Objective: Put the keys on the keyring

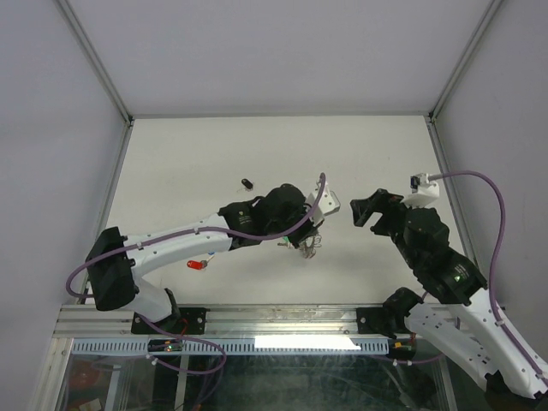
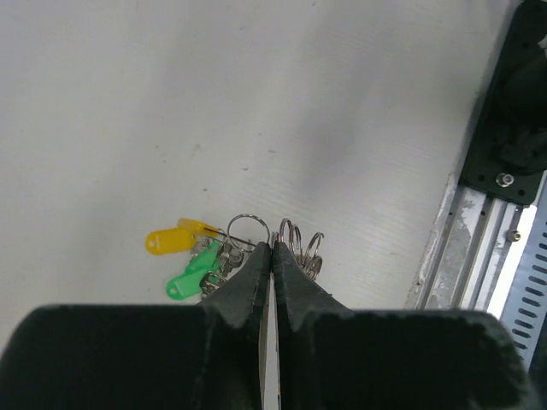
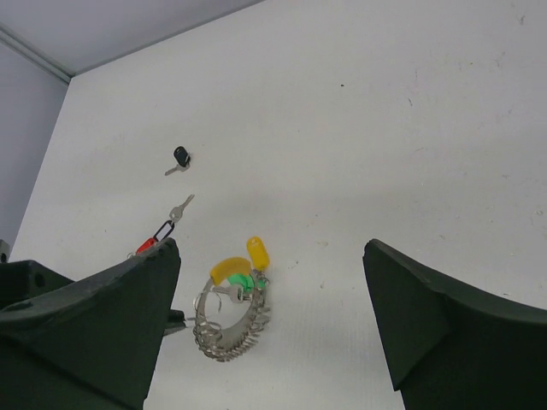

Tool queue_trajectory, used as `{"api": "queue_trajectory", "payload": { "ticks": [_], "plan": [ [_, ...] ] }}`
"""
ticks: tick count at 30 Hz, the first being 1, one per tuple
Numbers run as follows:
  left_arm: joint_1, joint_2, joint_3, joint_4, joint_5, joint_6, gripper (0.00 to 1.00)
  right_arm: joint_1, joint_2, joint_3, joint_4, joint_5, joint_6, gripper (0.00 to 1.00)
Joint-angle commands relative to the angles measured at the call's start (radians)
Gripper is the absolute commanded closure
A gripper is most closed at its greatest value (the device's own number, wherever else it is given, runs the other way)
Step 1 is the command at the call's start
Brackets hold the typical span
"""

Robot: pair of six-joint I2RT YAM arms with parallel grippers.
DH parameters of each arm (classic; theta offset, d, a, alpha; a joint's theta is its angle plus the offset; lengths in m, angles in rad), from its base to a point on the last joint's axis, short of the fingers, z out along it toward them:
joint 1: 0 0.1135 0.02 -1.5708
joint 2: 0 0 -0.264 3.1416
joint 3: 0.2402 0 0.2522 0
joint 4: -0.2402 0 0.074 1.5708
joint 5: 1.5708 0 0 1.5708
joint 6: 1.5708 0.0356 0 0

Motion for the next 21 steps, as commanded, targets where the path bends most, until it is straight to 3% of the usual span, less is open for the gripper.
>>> {"api": "queue_trajectory", "payload": {
  "ticks": [1, 15, 21],
  "plan": [
    [-0.05, 0.036, -0.023, 0.144, 0.058, -0.054, 1.0, -0.005, -0.016, 0.047, 0.003, 0.037, 0.03, 0.09],
    [-0.154, 0.296, -0.007, 0.371, 0.106, -0.228, 0.95, -0.005, -0.042, 0.075, -0.044, 0.039, -0.037, 0.09],
    [-0.154, 0.358, 0.028, 0.404, 0.123, -0.251, 0.83, -0.005, -0.097, 0.058, -0.069, 0.072, -0.029, 0.08]
  ]
}}
